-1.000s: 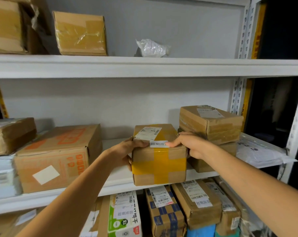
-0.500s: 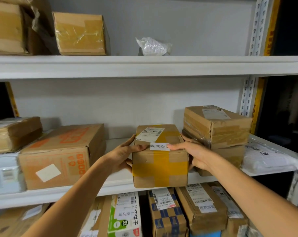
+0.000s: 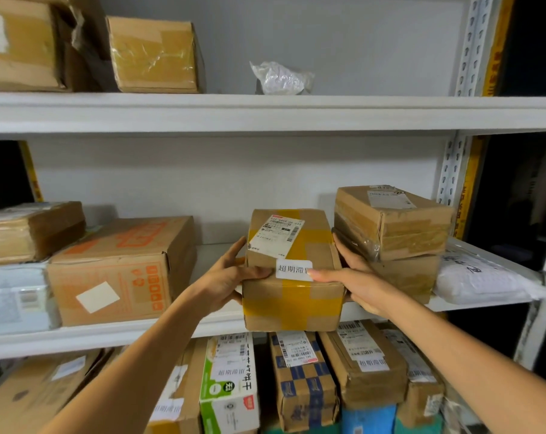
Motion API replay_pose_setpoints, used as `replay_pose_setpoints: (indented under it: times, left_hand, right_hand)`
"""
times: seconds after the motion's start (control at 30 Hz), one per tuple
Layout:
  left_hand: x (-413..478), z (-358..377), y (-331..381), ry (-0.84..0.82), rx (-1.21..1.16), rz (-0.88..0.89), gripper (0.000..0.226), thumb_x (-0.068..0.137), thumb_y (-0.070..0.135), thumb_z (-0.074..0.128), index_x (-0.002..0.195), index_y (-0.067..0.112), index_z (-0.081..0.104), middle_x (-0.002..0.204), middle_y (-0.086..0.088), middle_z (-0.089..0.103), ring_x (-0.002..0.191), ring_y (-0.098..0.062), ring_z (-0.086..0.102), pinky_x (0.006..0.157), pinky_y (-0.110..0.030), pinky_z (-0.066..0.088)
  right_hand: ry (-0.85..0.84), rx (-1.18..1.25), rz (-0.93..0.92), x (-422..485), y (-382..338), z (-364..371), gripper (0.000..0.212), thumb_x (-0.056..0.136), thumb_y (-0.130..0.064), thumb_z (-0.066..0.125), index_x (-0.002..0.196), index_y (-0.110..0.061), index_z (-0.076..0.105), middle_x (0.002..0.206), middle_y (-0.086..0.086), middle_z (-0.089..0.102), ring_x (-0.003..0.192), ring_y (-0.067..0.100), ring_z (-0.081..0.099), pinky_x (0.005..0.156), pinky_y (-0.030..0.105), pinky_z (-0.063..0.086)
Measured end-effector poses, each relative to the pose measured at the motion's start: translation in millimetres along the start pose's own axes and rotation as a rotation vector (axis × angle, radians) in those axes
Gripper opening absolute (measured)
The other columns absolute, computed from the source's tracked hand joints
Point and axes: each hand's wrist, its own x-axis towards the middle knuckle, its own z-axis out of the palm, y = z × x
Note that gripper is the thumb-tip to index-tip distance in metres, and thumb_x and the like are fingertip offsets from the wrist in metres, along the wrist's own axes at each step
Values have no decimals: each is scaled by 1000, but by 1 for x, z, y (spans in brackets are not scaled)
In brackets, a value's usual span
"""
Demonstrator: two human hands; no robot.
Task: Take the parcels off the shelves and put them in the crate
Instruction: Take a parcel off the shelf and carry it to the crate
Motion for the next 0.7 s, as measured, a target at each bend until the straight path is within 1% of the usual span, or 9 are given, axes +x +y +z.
replay_pose_setpoints:
  times: [0.07,0.13,0.27,0.33,0.4,0.47,0.57,0.63,0.7]
  left_hand:
    - [-6,4,-3,17,-9,3,120,53,13,82,152,37,18,130,4,56,110,-22,59,75,-48,54]
    - [-13,6,-2,-2,13,2,121,52,9,81,152,39,19,130,6,54,109,-21,58,74,-45,54]
    - [-23,8,5,-45,81,-26,123,53,6,80,150,44,17,139,2,46,120,-28,51,91,-54,51]
    - [-25,8,7,-61,116,-33,118,61,2,79,149,48,16,136,5,46,121,-28,51,94,-55,49]
    - [-24,8,8,-81,140,-33,110,73,-5,73,148,51,14,129,11,48,117,-25,52,93,-54,50]
    - [-24,7,6,-99,144,-23,107,78,-7,69,146,53,14,123,13,52,112,-21,54,88,-51,53]
    - [-23,3,-1,-100,123,4,109,73,-7,73,146,53,17,128,9,53,114,-21,55,86,-50,55]
    - [-22,1,-4,-116,111,26,111,70,-6,74,145,54,19,133,4,52,116,-24,55,90,-52,53]
    - [-23,-1,-5,-151,114,48,109,72,-7,73,144,54,20,133,3,53,116,-25,56,88,-52,54]
  right_hand:
    - [-6,-31,-35,-7,1,-1,124,48,-31,90,150,-44,20,144,-2,48,128,19,49,102,47,46]
    - [-31,-104,-65,-14,0,-2,123,42,-33,91,146,-44,26,135,-5,56,124,15,53,102,43,47]
    - [-42,-145,-94,-23,-2,-2,111,46,-26,90,132,-57,29,123,-17,59,117,5,54,97,31,50]
    - [-25,-111,-81,-25,-1,0,106,54,-16,89,127,-64,27,124,-17,58,119,8,53,100,37,49]
    - [-20,-82,-53,-26,1,0,114,61,-11,86,139,-60,19,133,-10,55,125,15,50,104,46,44]
    - [-29,-69,-45,-29,3,0,118,61,-15,85,146,-54,13,142,-7,49,130,19,45,107,51,41]
    - [-34,-81,-60,-34,8,-2,121,57,-22,87,148,-52,13,146,-8,44,133,20,42,107,52,40]
    - [-19,-85,-74,-38,10,-1,121,56,-22,87,148,-51,14,147,-7,44,133,19,43,106,51,41]
    - [11,-90,-87,-44,11,4,120,56,-22,88,148,-50,17,146,-7,46,132,17,44,106,49,43]
